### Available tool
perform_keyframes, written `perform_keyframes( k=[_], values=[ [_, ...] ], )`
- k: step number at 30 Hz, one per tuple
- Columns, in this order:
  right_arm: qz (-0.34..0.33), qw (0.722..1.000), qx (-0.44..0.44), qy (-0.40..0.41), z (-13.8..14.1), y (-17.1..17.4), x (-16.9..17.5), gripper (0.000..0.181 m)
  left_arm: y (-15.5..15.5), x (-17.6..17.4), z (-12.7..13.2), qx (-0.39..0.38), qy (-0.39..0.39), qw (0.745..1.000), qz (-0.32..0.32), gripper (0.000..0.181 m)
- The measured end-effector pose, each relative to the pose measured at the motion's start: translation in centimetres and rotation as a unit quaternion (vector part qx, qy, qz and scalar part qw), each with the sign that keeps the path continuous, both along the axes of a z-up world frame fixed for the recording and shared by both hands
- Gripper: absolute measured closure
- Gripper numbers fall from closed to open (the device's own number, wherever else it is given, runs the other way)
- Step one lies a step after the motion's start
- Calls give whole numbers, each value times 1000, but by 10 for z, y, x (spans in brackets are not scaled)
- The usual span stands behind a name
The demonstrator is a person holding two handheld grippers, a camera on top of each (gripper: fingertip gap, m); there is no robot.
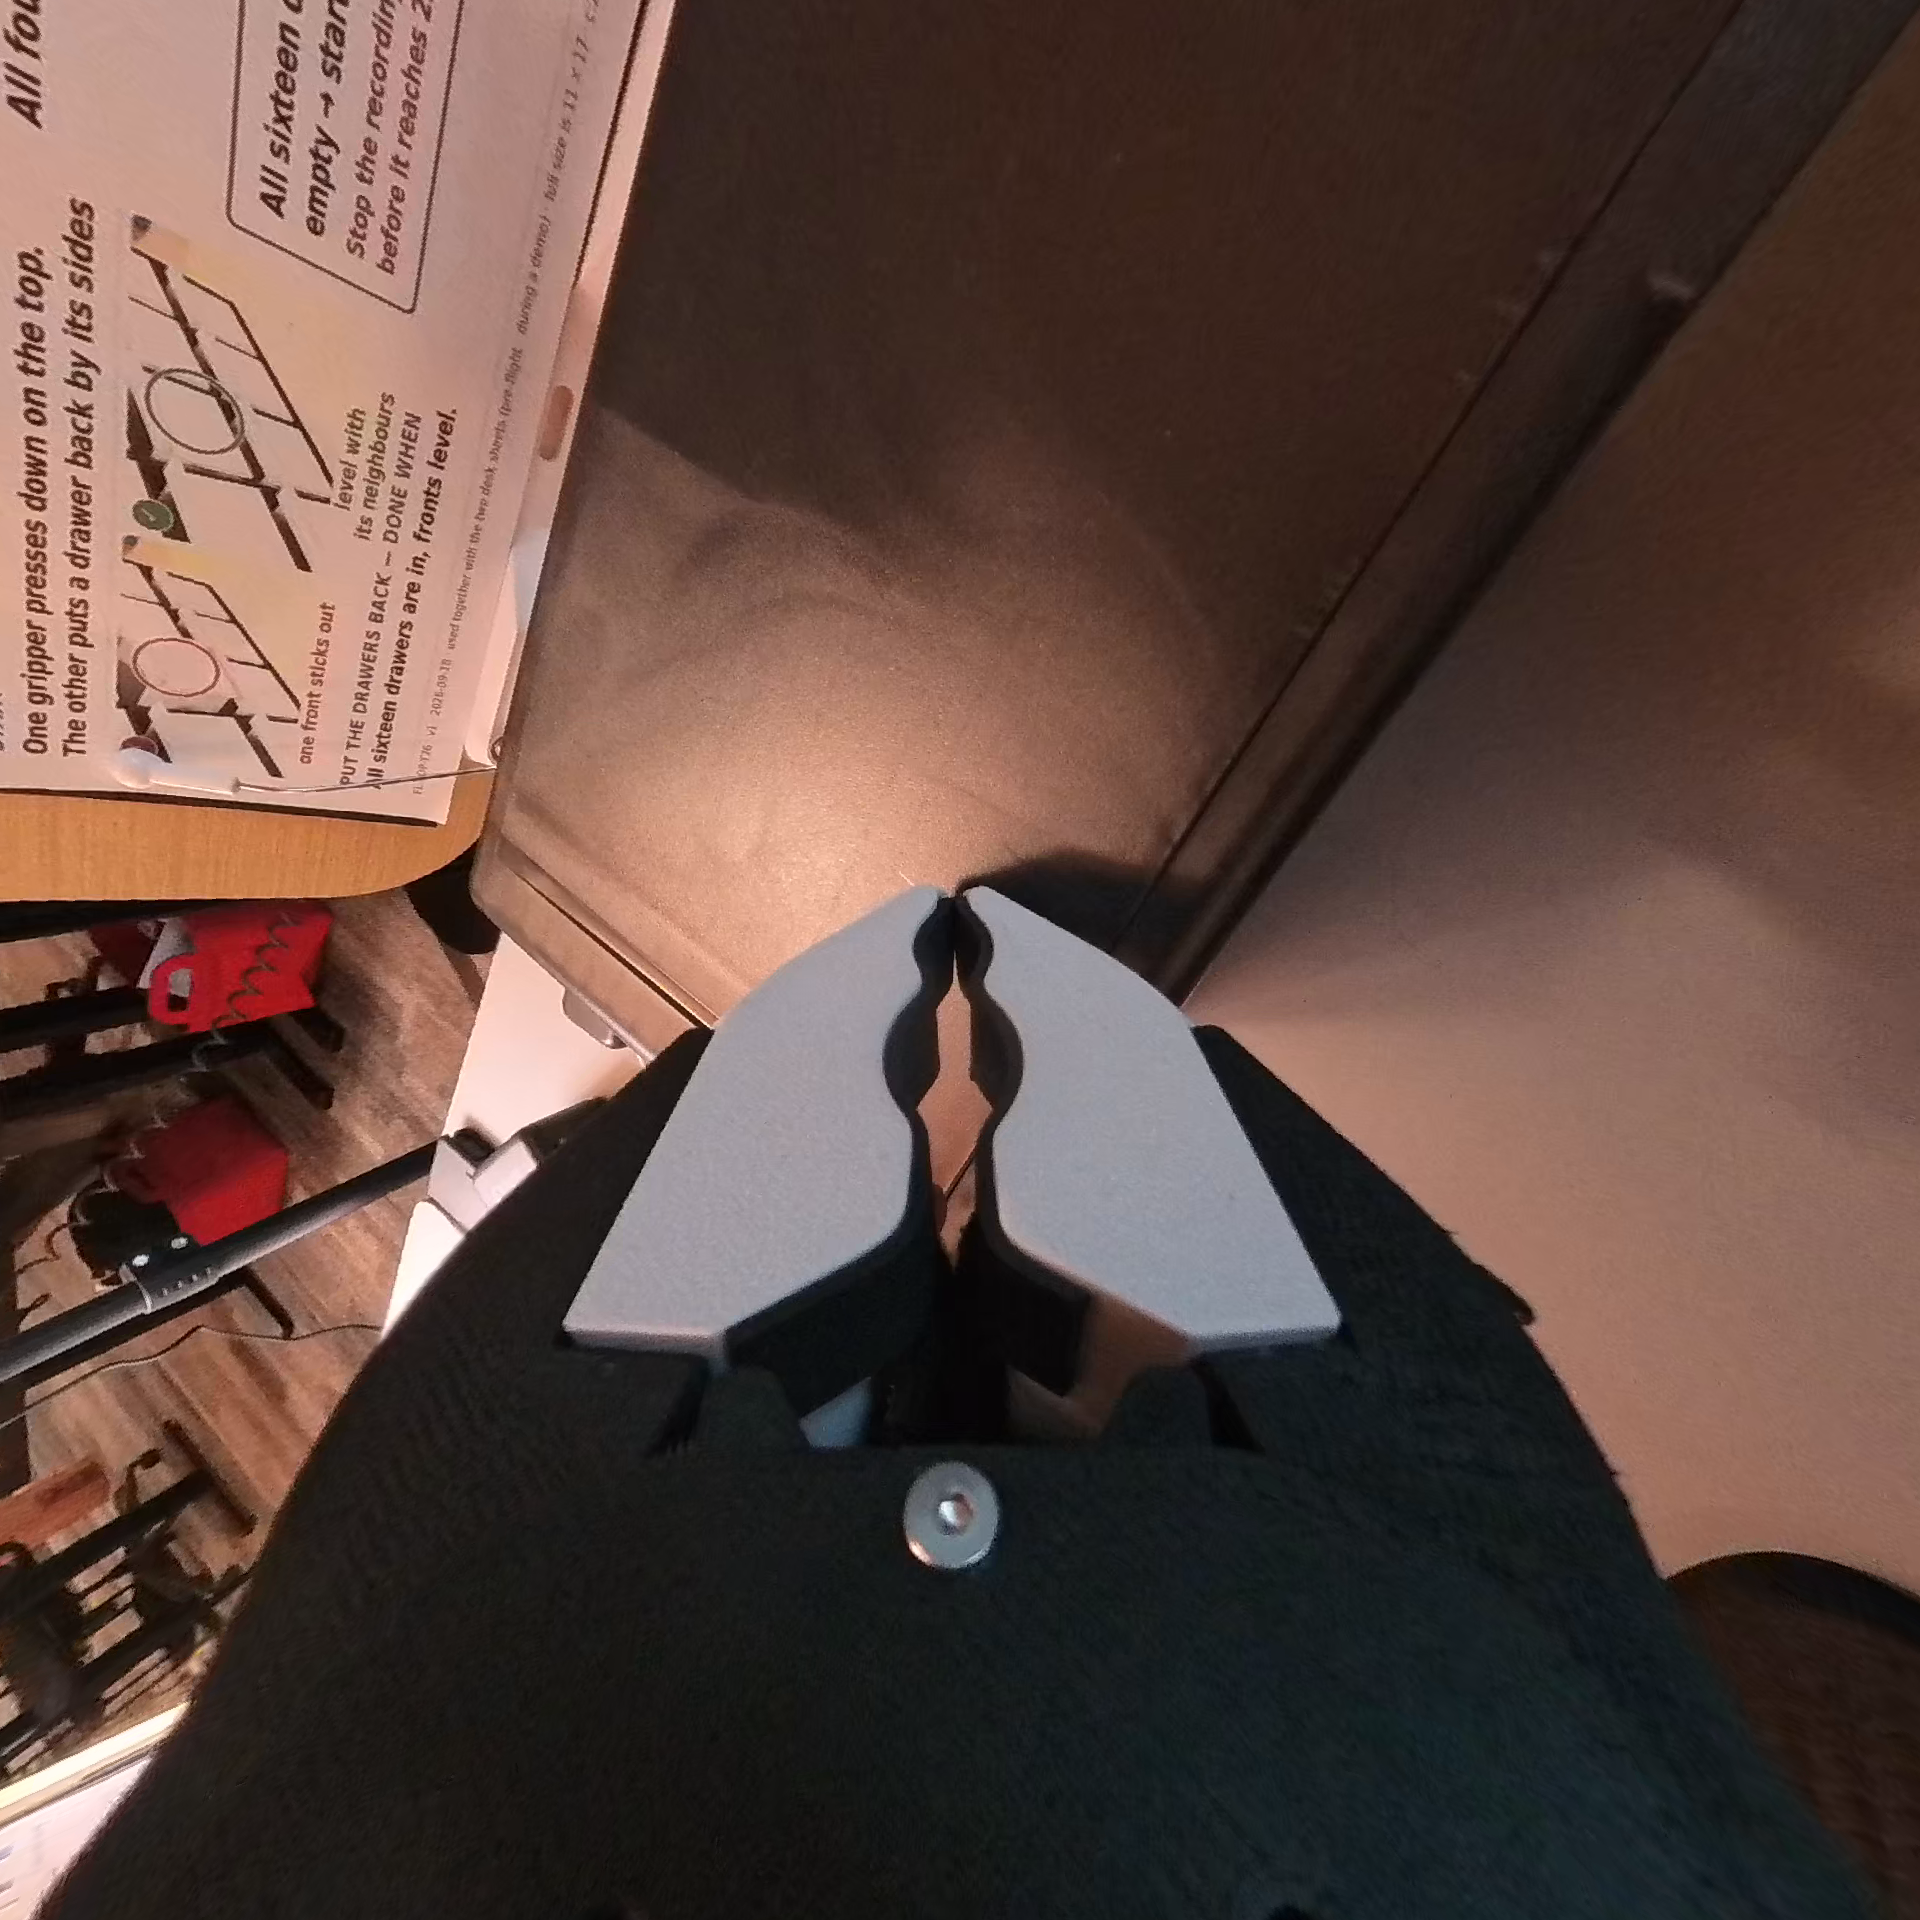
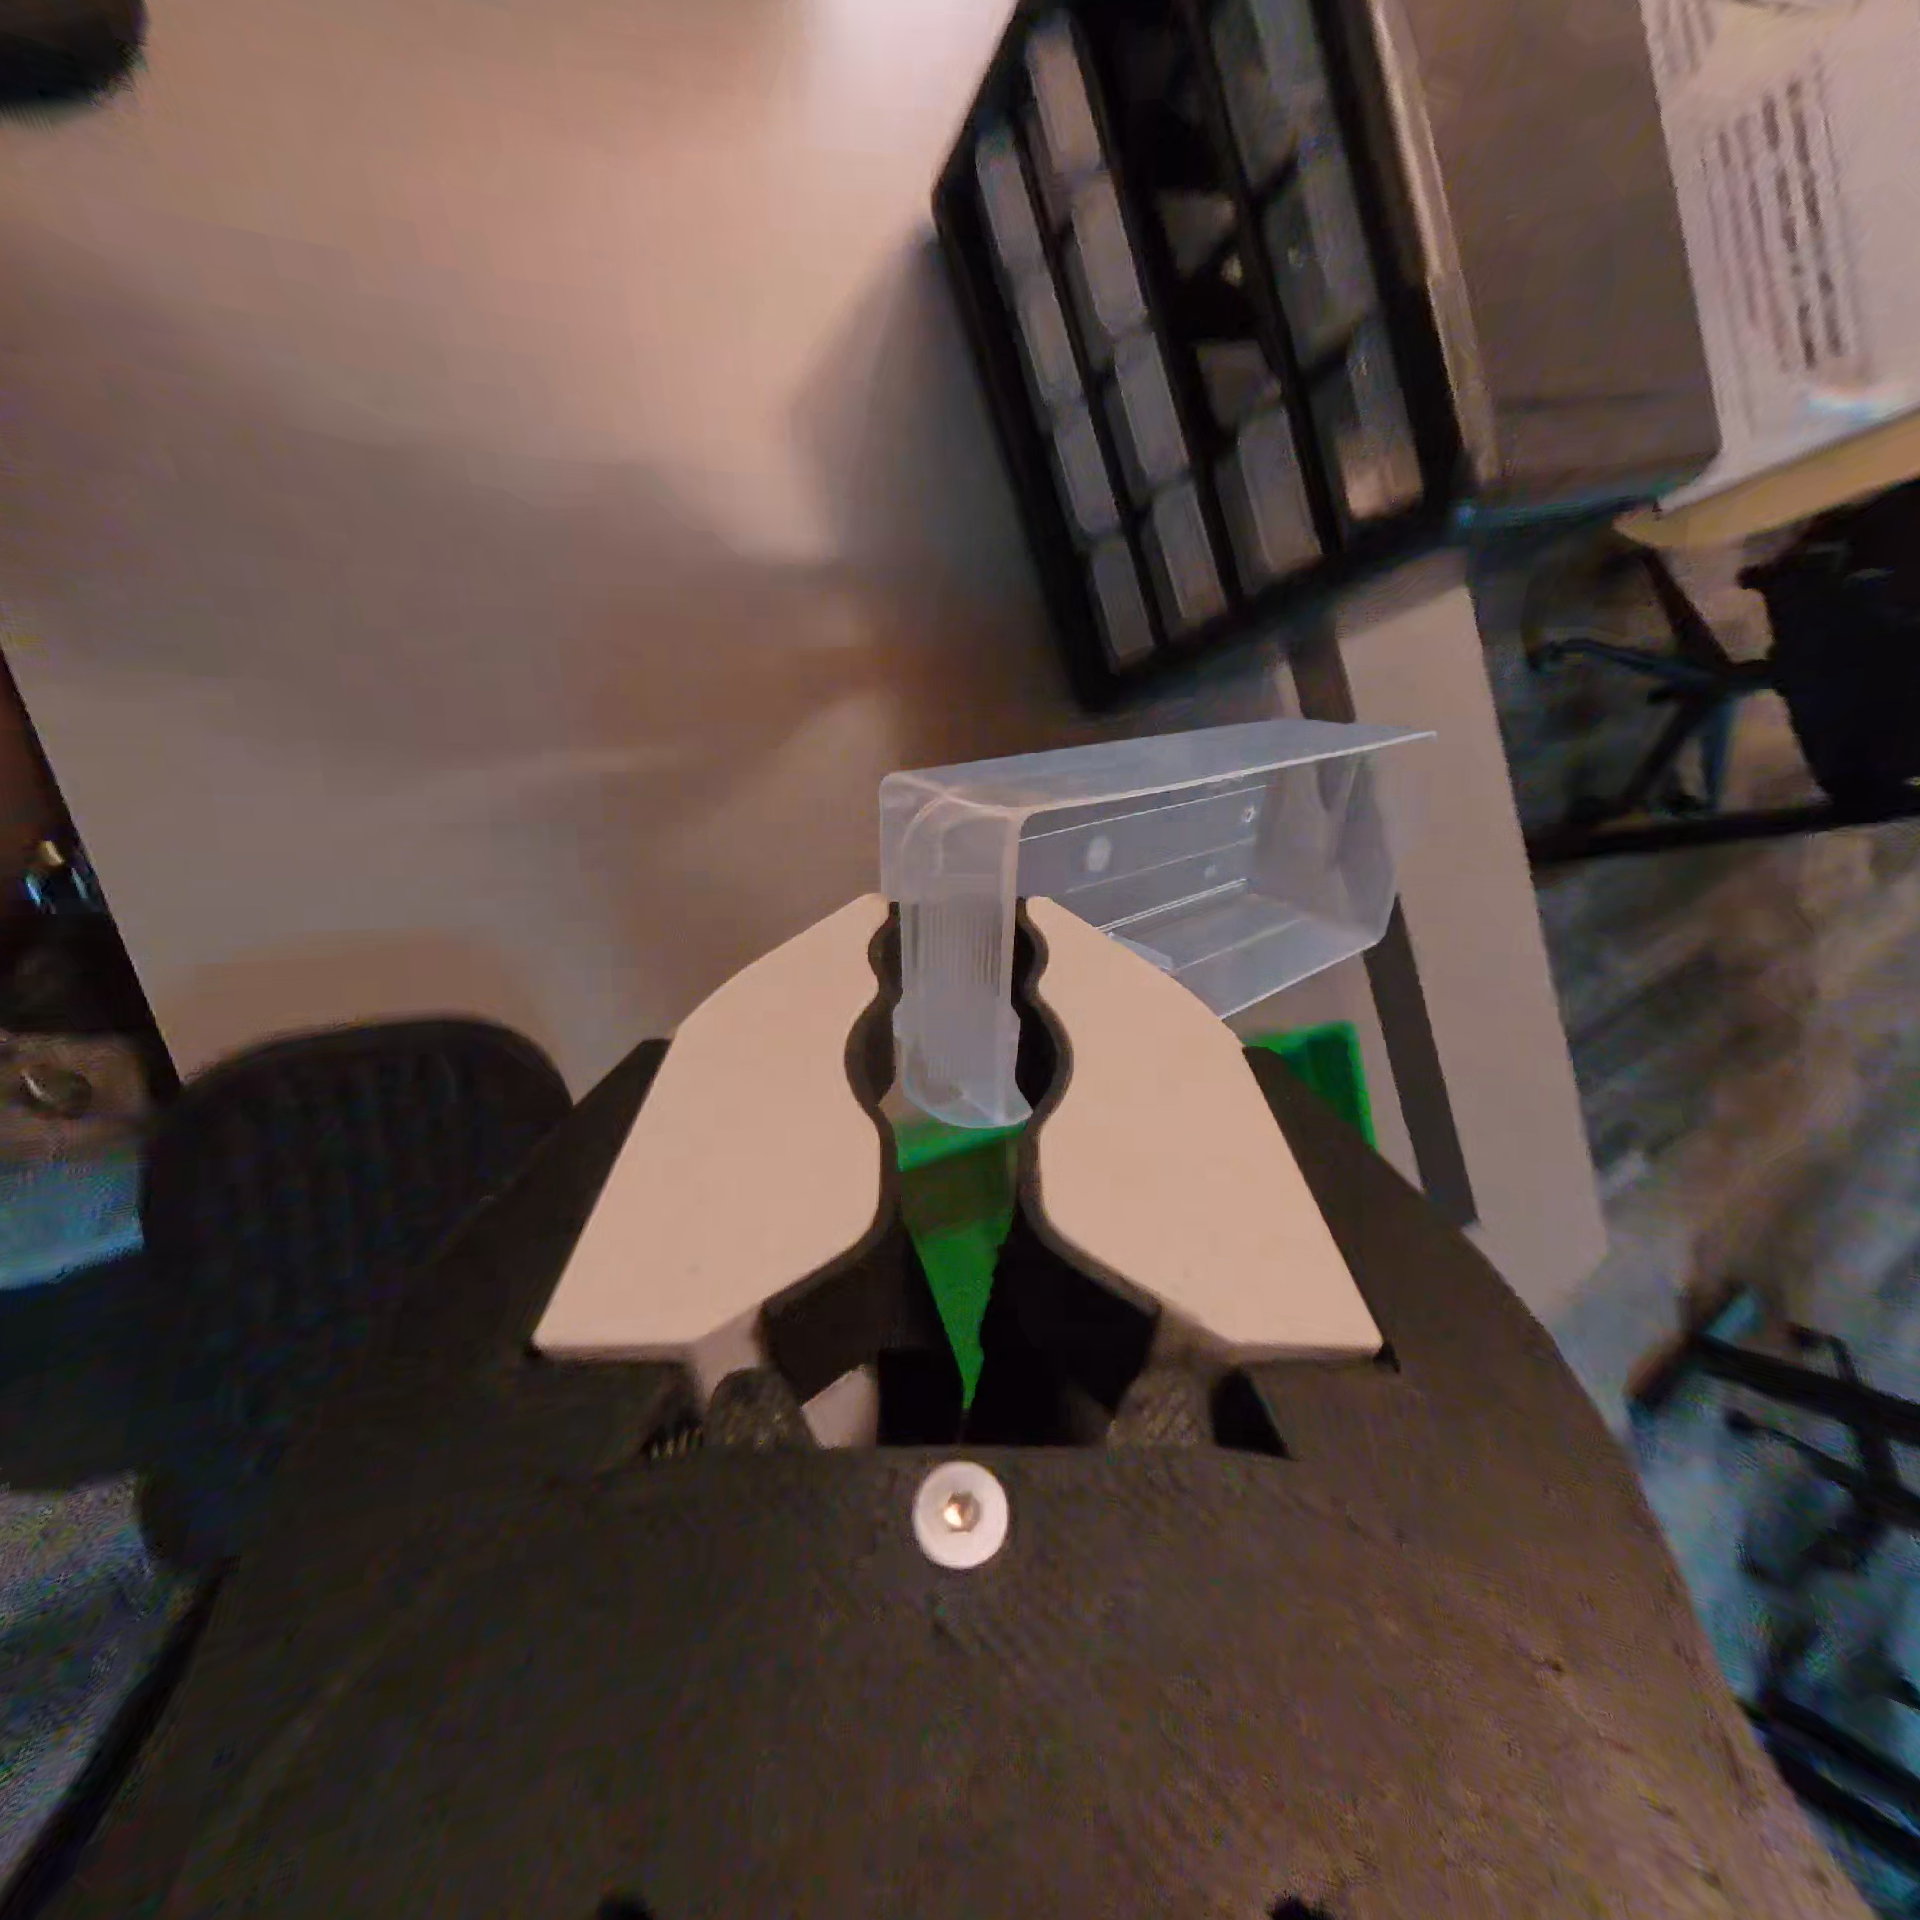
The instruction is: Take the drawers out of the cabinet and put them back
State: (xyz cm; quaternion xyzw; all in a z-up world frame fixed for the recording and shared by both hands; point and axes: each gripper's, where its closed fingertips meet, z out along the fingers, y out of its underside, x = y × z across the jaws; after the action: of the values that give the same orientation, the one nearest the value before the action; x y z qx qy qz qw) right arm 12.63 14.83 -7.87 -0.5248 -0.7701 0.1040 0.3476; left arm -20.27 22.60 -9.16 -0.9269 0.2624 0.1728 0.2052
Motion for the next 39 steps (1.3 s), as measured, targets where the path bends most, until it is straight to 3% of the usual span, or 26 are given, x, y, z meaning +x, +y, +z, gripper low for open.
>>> perform_keyframes(
  k=[1, 6, 9, 12, 15, 19, 23, 27, 39],
  values=[
    [-3, 1000, 16, -13, -2, 3, 17, 162, 0, 0, 0, 0, 2, 1000, 0, 181],
    [-55, 988, 54, -131, -32, 19, 101, 162, 0, 0, 0, -3, 13, 1000, -1, 181],
    [-105, 976, 21, -189, -56, 20, 139, 162, 0, 0, 0, -3, 18, 1000, 0, 181],
    [-87, 970, 23, -224, -77, 23, 159, 162, 0, 0, 0, -4, 26, 1000, 0, 181],
    [-4, 962, 49, -269, -101, 25, 170, 162, 0, 0, 0, -8, 38, 999, -2, 181],
    [56, 934, 54, -350, -128, 30, 181, 162, 0, 0, 0, -14, 40, 999, 0, 181],
    [110, 937, 42, -328, -132, 24, 158, 162, 0, 0, 0, -14, 37, 999, -2, 181],
    [120, 939, 42, -319, -139, 29, 151, 162, 0, 0, 0, -11, 24, 1000, -3, 181],
    [103, 919, 96, -367, -162, 68, 183, 161, 0, 0, 0, -7, 22, 1000, -5, 181]
  ],
)
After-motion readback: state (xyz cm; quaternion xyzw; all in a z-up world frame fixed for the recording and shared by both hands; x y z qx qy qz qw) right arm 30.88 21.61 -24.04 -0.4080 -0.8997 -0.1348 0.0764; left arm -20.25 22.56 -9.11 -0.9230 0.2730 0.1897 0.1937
